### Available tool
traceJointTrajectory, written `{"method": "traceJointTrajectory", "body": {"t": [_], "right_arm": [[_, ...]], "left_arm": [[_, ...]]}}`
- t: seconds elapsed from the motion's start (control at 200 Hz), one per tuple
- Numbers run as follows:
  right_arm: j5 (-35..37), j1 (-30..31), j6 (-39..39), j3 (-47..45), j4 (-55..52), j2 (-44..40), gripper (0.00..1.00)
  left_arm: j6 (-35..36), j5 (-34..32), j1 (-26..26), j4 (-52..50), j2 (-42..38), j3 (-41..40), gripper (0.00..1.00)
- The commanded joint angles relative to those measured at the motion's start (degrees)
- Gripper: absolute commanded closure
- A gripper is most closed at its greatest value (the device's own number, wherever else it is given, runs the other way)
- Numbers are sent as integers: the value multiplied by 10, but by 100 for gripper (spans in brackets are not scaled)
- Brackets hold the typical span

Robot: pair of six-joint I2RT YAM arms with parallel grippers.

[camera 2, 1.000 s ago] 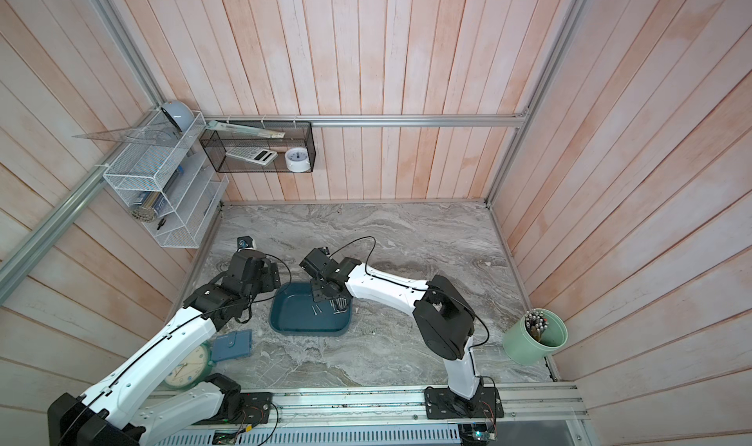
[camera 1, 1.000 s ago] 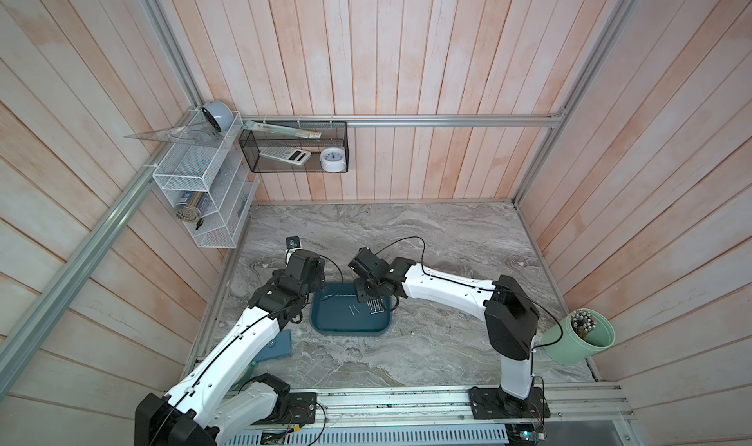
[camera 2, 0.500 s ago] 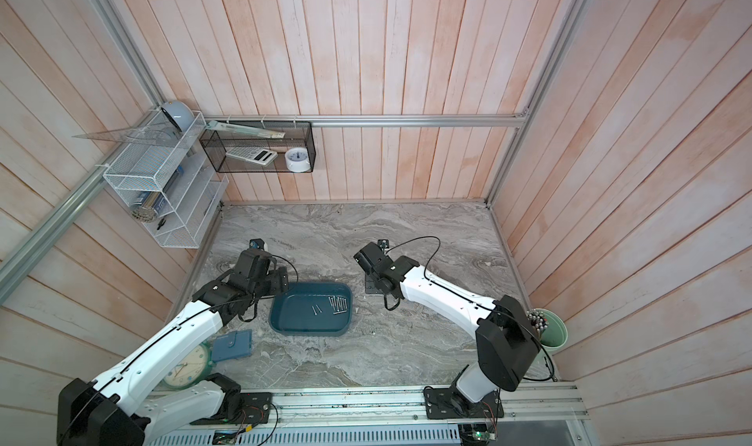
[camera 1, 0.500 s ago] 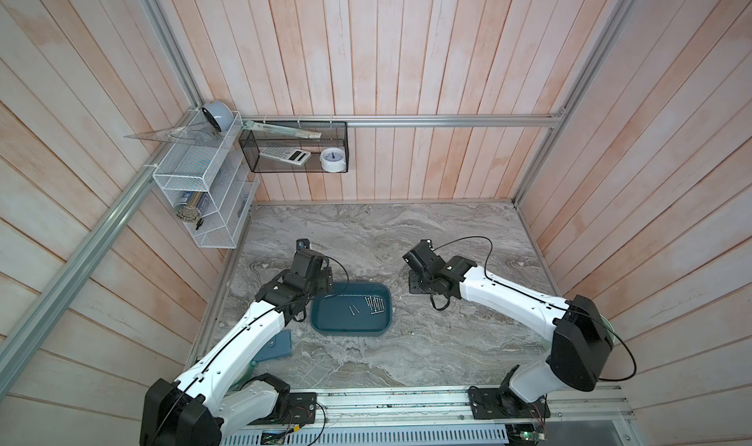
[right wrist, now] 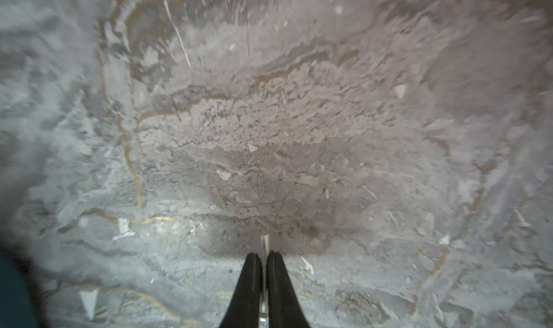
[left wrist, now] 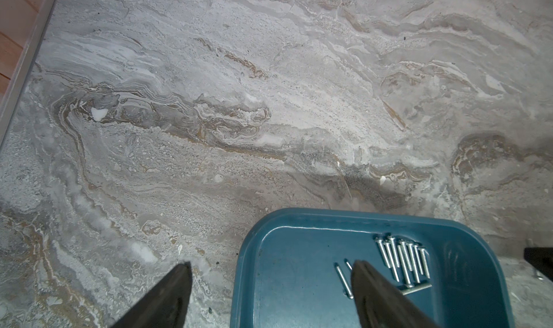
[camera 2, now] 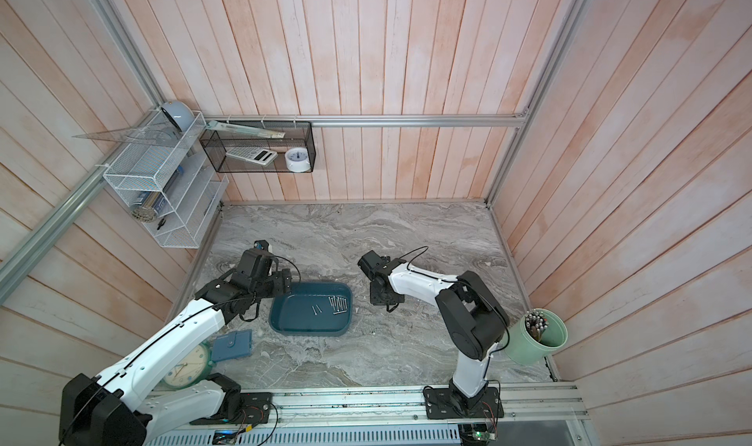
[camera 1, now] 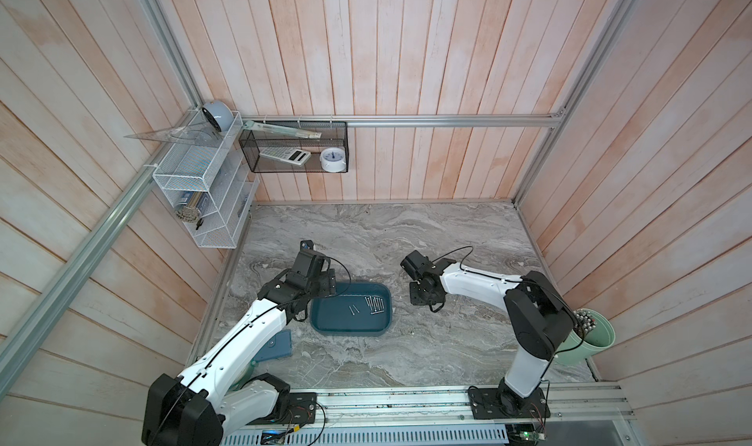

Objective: Take out the screws from the storage box
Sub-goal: Place the screw at the center of the board.

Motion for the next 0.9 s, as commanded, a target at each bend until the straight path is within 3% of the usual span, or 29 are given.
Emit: {"method": "traceJointTrajectory", "body": {"t": [0.0,0.36,0.565,0.7,0.895], "right_arm": [[-19,-3,-4,0,5,6,97],[-24,-8,-1,-2,0,-4,86],[-11,-7,-12,22,-37,-43,73],[-12,-7,-23,30,-56,-91,72],[-68,-6,-28,20,-42,-147,75]], "left_arm": [[8,6,3,-6,4,10,11],[10,4,3,-8,7,12,11],[10,-10,3,-7,-2,11,11],[9,-39,3,-9,-8,8,11],[10,-78,3,-16,-10,10,10]]}}
